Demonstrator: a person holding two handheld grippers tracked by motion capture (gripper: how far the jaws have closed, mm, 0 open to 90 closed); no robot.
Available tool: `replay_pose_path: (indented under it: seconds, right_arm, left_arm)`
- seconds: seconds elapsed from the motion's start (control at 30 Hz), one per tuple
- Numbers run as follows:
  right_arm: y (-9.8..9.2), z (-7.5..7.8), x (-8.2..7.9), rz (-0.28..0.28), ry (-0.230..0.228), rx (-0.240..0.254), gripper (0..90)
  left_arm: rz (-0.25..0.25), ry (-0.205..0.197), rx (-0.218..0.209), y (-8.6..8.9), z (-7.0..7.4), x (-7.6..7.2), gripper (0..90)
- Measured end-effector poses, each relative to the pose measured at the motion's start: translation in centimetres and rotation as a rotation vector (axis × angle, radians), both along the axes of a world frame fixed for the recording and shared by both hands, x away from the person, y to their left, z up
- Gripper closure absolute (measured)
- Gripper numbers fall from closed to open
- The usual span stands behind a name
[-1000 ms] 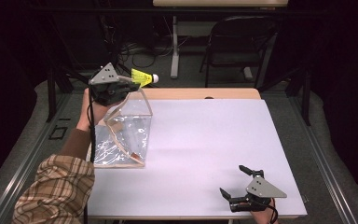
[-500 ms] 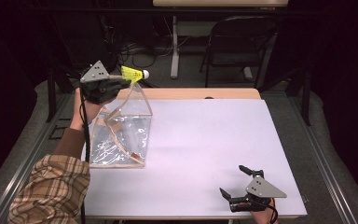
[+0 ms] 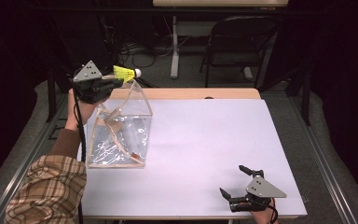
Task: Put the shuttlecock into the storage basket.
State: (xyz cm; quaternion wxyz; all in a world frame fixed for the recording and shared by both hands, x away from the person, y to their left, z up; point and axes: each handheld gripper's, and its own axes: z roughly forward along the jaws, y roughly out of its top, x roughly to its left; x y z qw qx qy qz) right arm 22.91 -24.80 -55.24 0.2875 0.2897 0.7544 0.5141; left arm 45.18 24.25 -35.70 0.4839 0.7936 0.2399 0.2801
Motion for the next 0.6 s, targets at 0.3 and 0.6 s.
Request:
replay_pose_path:
  seconds: [0.3, 0.6]
  right_arm:
    - [0.0, 0.0, 0.0, 0.0, -0.001, -0.001, 0.6]
    - [0.0, 0.0, 0.0, 0.0, -0.002, 0.0, 0.6]
  left_arm:
    - [0.027, 0.007, -0.004, 1.0, -0.4, 0.0, 89.6]
    - [0.051, 0.021, -0.01, 1.8, -1.0, 0.2, 89.6]
